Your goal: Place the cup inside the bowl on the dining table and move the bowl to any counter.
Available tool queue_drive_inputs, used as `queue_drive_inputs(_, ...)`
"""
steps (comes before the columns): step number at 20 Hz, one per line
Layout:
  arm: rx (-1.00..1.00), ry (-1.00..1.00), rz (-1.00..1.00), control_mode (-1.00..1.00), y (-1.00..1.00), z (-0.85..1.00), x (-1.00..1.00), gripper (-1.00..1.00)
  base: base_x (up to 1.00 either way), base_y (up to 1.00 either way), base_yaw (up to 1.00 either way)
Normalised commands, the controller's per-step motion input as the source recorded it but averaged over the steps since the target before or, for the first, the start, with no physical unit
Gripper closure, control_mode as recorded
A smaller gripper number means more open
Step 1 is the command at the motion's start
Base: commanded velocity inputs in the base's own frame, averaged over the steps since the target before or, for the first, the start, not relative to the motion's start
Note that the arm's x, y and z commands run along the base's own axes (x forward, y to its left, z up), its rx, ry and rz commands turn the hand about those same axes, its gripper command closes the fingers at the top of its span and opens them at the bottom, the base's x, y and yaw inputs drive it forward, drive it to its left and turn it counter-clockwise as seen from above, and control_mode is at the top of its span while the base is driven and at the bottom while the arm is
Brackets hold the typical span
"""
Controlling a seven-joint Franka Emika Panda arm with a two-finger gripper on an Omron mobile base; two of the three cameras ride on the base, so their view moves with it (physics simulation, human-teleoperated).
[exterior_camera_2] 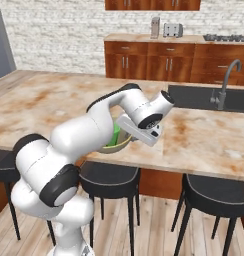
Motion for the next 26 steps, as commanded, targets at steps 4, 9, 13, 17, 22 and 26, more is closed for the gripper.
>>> queue_drive_inputs(4,0.00,0.00,0.00,1.00,0.00,0.00,0.00,1.00,-0.31,0.41,-0.01)
queue_drive_inputs(9,0.00,0.00,0.00,1.00,0.00,0.00,0.00,1.00,-0.18,0.42,-0.02)
queue_drive_inputs(13,0.00,0.00,0.00,1.00,0.00,0.00,0.00,1.00,-0.08,0.60,-0.10)
queue_drive_inputs(17,0.00,0.00,0.00,1.00,0.00,0.00,0.00,1.00,-0.12,0.77,-0.16)
queue_drive_inputs(22,0.00,0.00,0.00,1.00,0.00,0.00,0.00,1.00,-0.17,0.89,-0.15)
queue_drive_inputs(26,0.00,0.00,0.00,1.00,0.00,0.00,0.00,1.00,-0.16,0.96,-0.13)
